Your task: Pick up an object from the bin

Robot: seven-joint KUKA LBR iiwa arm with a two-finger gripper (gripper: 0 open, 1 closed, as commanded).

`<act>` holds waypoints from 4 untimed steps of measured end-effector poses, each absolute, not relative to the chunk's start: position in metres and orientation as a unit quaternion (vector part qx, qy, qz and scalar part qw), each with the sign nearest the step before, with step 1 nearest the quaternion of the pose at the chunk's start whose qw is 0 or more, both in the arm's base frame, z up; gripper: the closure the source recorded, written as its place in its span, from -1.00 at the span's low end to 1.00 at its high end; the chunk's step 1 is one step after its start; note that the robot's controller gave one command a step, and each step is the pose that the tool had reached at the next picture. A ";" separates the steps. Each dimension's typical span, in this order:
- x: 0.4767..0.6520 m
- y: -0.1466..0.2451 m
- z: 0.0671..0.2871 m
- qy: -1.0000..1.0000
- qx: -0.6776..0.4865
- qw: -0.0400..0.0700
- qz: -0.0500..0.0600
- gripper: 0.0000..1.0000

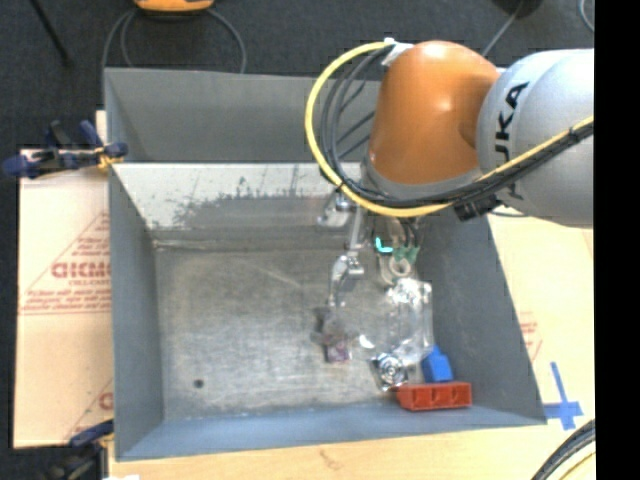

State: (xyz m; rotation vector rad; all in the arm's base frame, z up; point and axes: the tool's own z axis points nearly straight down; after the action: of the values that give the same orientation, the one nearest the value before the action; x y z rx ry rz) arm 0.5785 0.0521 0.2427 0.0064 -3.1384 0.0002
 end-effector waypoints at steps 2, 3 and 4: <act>0.533 0.008 0.074 -0.998 -0.066 -0.004 -0.002 -1.00; 0.489 -0.035 0.074 -0.997 -0.080 -0.009 -0.001 -1.00; 0.508 0.003 0.076 -0.972 -0.236 -0.003 -0.001 -1.00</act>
Offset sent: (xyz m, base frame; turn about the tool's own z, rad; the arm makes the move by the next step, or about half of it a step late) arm -0.0467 -0.0296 -0.1004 -0.1270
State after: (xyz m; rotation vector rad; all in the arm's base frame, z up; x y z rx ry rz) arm 0.5082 0.0026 0.0763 -0.7420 -3.0587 -0.0026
